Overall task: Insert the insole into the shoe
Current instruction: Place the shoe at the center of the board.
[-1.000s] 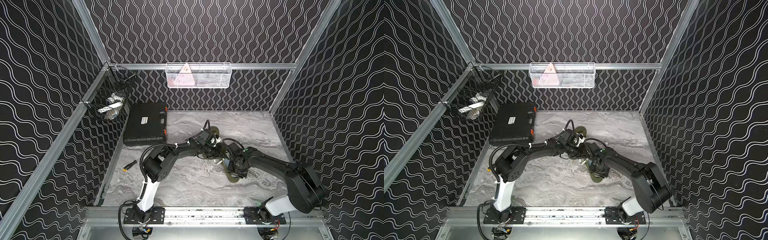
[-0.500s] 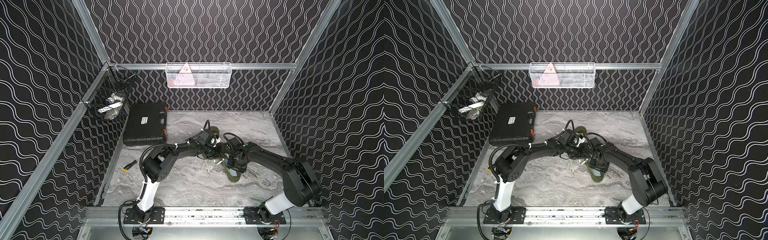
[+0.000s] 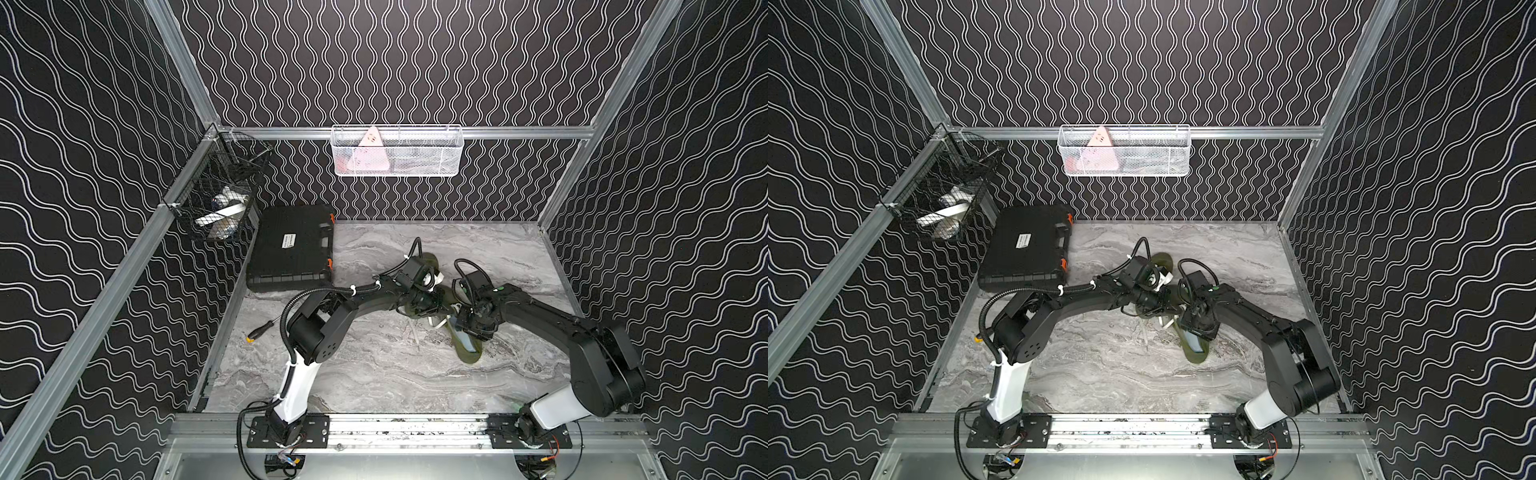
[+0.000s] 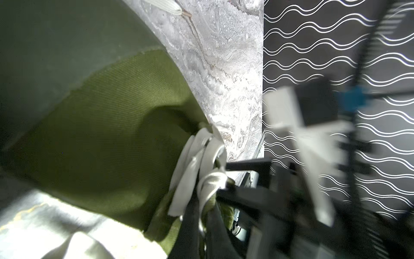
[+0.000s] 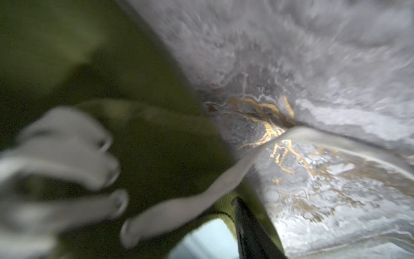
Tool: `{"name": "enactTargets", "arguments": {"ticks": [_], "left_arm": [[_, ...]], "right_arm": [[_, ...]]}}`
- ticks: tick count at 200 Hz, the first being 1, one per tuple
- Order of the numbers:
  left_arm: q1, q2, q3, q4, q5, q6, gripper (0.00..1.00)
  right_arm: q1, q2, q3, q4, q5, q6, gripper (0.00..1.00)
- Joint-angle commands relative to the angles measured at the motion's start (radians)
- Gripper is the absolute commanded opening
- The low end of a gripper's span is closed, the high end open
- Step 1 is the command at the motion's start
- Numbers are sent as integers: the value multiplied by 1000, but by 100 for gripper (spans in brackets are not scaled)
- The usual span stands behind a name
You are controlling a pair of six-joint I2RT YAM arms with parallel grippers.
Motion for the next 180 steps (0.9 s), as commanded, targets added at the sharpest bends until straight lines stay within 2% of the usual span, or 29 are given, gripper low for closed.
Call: {"name": "enactTargets", "arguments": {"ticks": [1,37,57,83,95,106,120,132,149,180], "left_arm": [[0,7,23,-25,4,40,0],[-23,40,128,-206,-52,179,0],[-39,56,150,-221,-72,190,0],[-84,99,225,-340,-174,293,0],[-109,128,259,-383,-214,346,11],[-122,158,282,-399,-206,366,20],[-126,172,302,-414,-189,376,26],[-125,140,289,-385,-181,373,34],[-113,84,277,-324,-149,324,51],[-82,24,338,-395,-178,345,62]], "right_arm": [[-1,-89,16,-41,69,6,52],[-2,-178,38,-147,148,16,54],[-6,-209,38,-157,172,5,55],[-17,-203,63,-180,180,-19,56],[-20,-200,70,-186,189,-29,57],[-21,-199,72,-195,212,-40,58],[-21,-188,83,-229,252,-54,59],[-21,-173,100,-270,280,-60,61],[-21,-180,89,-274,293,-64,64],[-21,-196,69,-238,258,-79,69]]}}
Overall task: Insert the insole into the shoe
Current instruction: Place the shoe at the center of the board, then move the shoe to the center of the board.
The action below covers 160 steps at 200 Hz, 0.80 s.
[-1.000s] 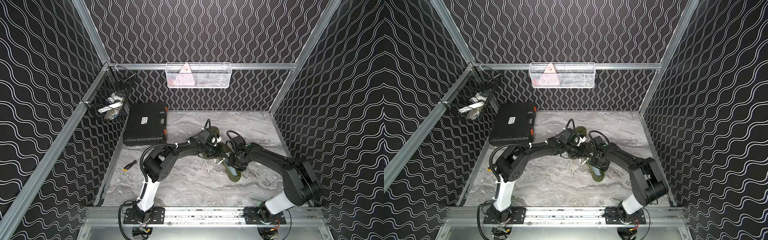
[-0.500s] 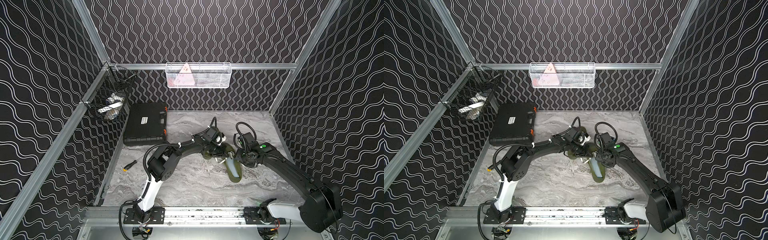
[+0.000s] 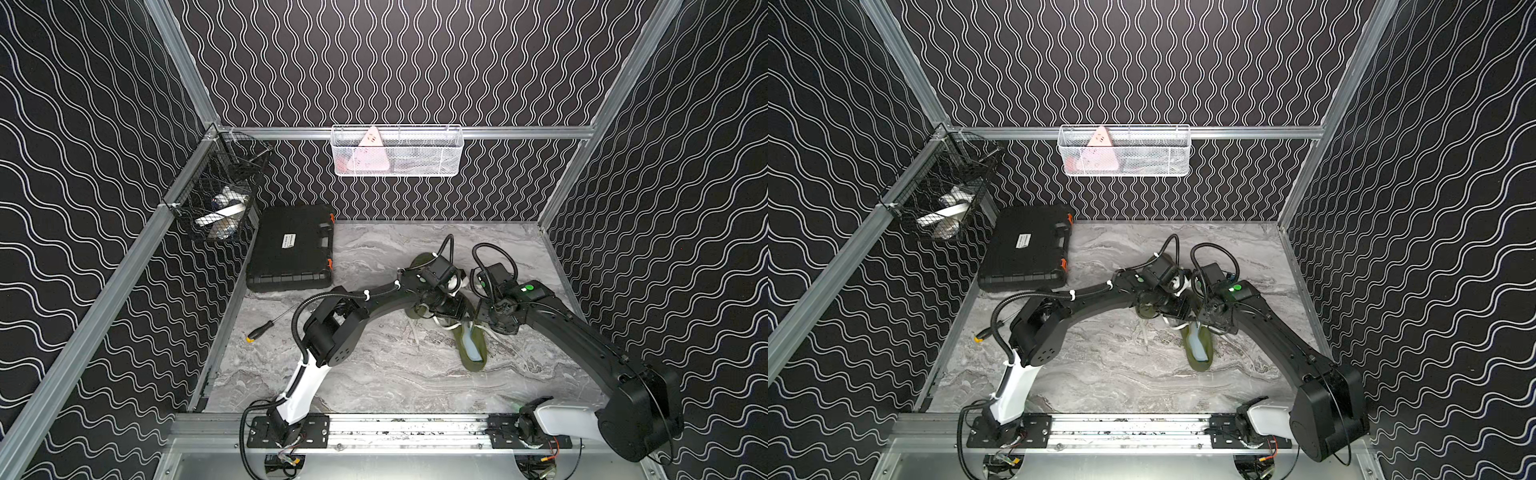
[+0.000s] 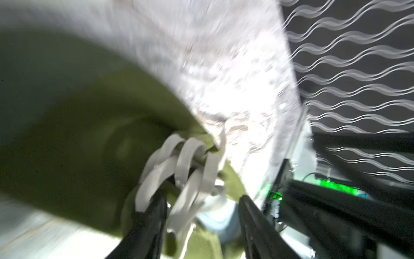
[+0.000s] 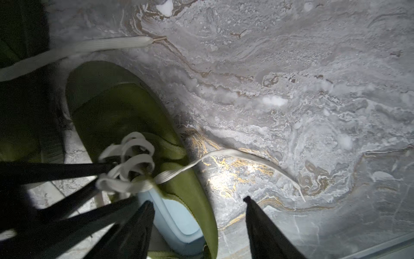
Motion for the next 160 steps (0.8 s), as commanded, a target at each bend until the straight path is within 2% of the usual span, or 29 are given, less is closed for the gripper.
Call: {"name": "enactTargets", "arguments": {"ticks": [1,31,86,137,150,160], "left_arm": [[22,-40,40,-57,-23,29,62],[92,-109,18,-101,-35,61,66],[267,-228,-154,-97,-32,78,67],[354,-288,-260,-101,-13,104,67],[364,-296,-282,-93,-7,104,67],[369,-299,-292,-99,-5,110,67]], "right_arm": [[0,-2,-3,-7,0,-24,69],[9,47,9,-19,-69,-70,70],[32,125,-35,58,-116,-76,70],[32,274,-16,154,-147,-96,68],[32,300,-18,187,-137,-96,64],[32,316,-15,201,-130,-96,56]]}}
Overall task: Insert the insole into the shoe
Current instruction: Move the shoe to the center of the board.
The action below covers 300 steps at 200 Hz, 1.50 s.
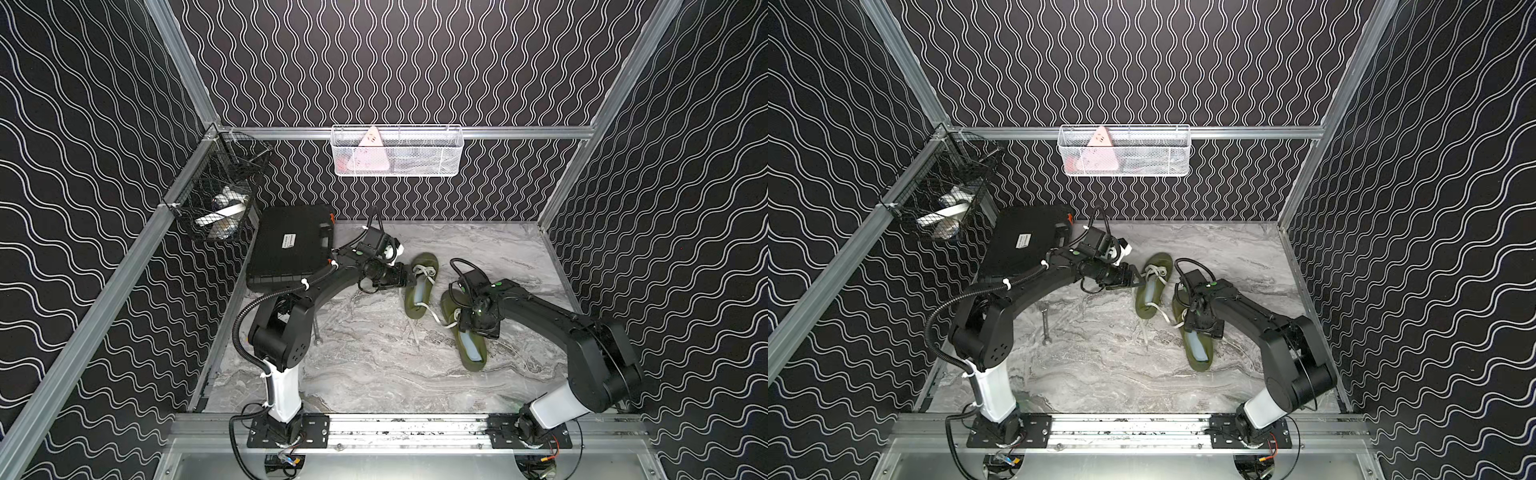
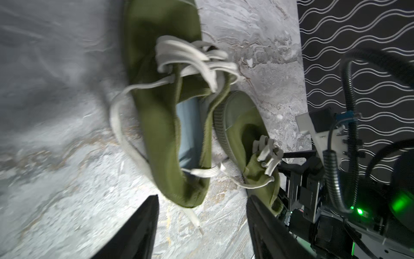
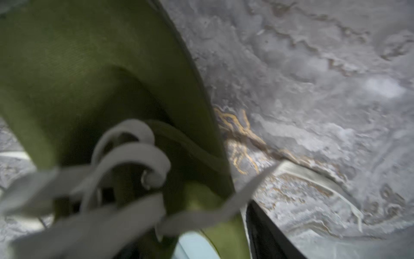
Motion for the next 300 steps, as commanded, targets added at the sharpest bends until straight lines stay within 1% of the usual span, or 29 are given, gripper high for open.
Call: {"name": "enactTargets", "arguments": {"ticks": [1,8,20,26,36,62,113,122,127,183,202,239,258,264,273,281,291,300], "left_arm": [[12,-16,-24,-1,18,35,67],[15,-18,-29,-5,18,41,67],[20,-25,-44,-6,15,44,67],[23,-29,-51,-3,15,44,67],[28,-34,-62,0,13,42,67],[38,-41,-71,-5,11,47,67],[45,-50,-82,-12,7,52,67],[45,-53,-87,-8,6,48,67],[45,-54,-89,-6,5,47,67],[45,-78,-103,-18,-6,50,67],[45,-87,-113,-15,-8,47,67],[45,-95,-119,-6,-16,41,67],[45,-95,-111,-11,-19,42,67],[45,-96,-109,-13,-23,44,68],[45,-101,-114,-6,-29,42,68],[47,-101,-119,4,-31,39,68],[51,-99,-123,18,-25,36,68],[53,-99,-128,41,-18,23,69]], "right_arm": [[0,33,8,76,13,3,55],[0,43,16,78,13,4,43],[0,53,30,83,7,15,18],[0,54,38,83,10,26,10],[-1,61,52,77,18,44,0],[-3,76,92,58,66,95,0],[-25,130,143,72,93,128,0],[-29,141,143,82,88,126,0],[-30,148,178,87,89,123,0],[-51,271,289,103,67,85,0],[-52,294,323,103,54,67,0],[-53,296,342,106,49,57,0],[-53,261,328,116,53,50,10],[-53,250,325,118,51,43,18],[-53,233,327,109,48,29,34],[-53,216,331,95,51,18,46],[-53,187,329,81,52,6,56],[-53,152,322,70,62,-3,64]]}}
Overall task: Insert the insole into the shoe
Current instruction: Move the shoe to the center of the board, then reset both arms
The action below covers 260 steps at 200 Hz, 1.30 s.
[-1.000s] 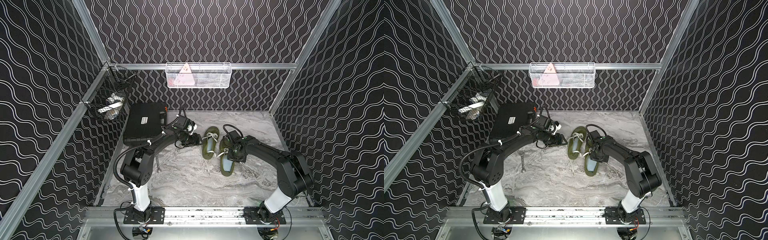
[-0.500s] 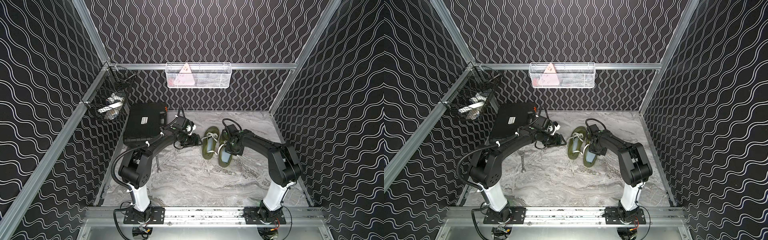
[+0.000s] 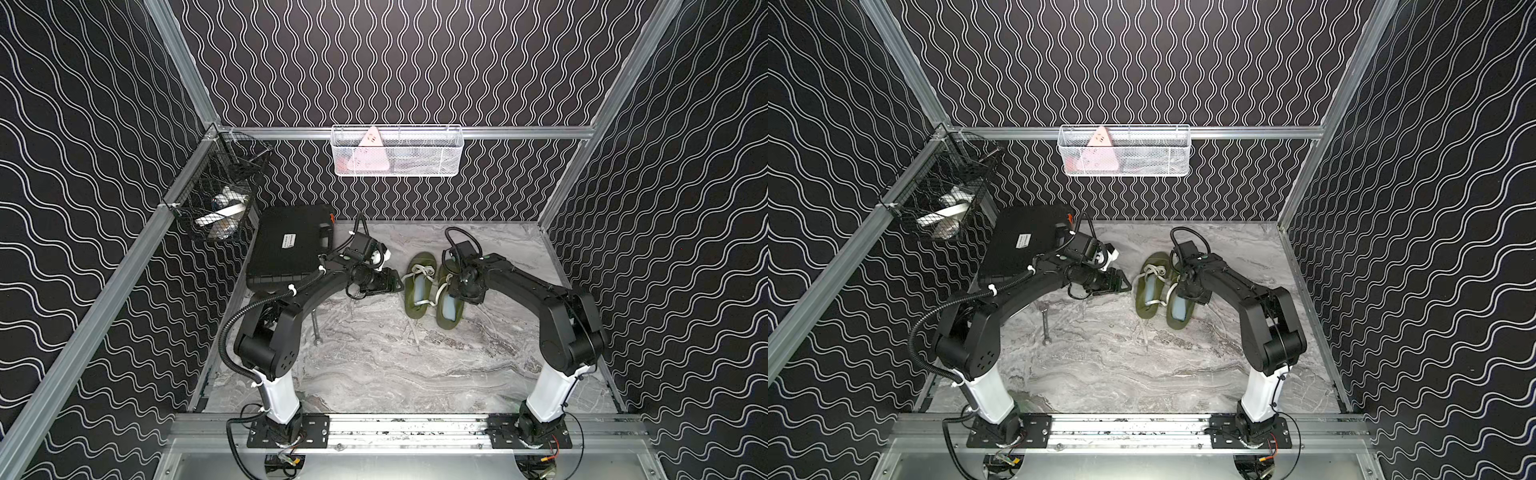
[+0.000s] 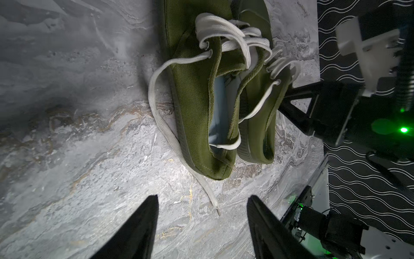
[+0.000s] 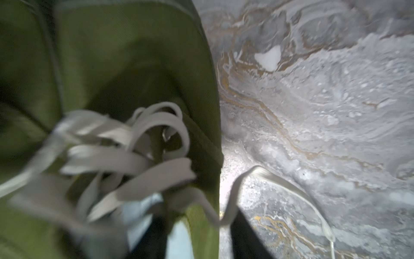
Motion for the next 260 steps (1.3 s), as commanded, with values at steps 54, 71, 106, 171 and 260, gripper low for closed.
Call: {"name": "enactTargets", "arguments": {"ticks": [54,71,106,171,260], "left_arm": [[68,-91,-141,294,-62,-69,99],[118,-180,-304,543,-146,-116,99],[156,-347,-661,1043,-426,74,99],[169,-353,-888,1321,-908,432,99],[175,-475,-953,1134,-757,452,99]], "right_arm": [[-3,-362,-210,135,119,-116,100],[-3,-493,-352,300,227,-172,100],[-14,-741,-744,838,521,-430,100],[-270,-564,-879,1192,389,-436,100],[-515,-332,-910,1473,69,-352,100]]}}
